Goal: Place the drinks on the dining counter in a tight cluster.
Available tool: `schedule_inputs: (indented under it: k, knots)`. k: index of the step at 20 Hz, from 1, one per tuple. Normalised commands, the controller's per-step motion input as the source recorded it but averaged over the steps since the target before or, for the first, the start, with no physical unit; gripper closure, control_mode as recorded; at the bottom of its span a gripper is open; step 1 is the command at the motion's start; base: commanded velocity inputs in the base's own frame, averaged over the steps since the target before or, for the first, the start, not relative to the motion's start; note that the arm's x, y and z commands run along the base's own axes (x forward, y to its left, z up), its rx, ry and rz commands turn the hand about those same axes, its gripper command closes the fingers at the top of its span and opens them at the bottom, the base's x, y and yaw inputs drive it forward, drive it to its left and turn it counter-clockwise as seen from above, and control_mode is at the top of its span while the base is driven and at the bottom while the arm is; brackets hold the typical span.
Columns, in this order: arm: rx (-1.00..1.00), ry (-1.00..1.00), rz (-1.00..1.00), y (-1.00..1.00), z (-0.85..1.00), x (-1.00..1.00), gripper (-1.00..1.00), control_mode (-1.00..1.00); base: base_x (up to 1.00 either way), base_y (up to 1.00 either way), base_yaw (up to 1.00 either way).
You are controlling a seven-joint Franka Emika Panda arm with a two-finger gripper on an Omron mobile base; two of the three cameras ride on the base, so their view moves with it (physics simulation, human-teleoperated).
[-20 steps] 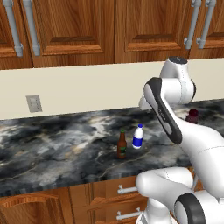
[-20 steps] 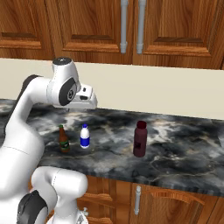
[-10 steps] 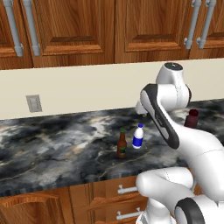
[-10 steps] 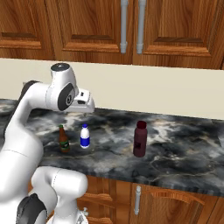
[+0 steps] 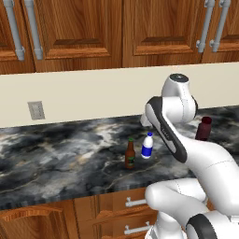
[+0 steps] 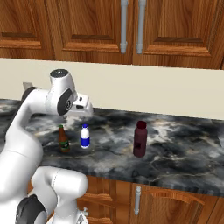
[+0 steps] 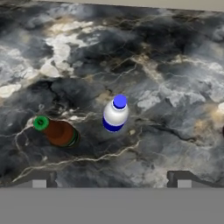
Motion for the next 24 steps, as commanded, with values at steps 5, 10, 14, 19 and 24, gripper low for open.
schedule_inputs:
  k: [5,10,14,19,24]
  knots:
    - [0.02,0.00,-0.08,0.00,-0.17,0.20,-1.00,-1.00,0.00,0.00,0.00]
    - [0.10,0.00,-0.08,-0.04,0.00,0.30,-1.00,-1.00,0.00,0.00,0.00]
    - [0.08,0.00,-0.02,-0.11,-0.11,0.08,-1.00,-1.00,0.00,0.00,0.00]
    - [0.00,0.00,0.00,0.00,-0.21,0.00,-1.00,-1.00,0.00,0.00,0.00]
    - [0.00,0.00,0.00,0.00,-0.30,0.01,-1.00,-1.00,0.00,0.00,0.00]
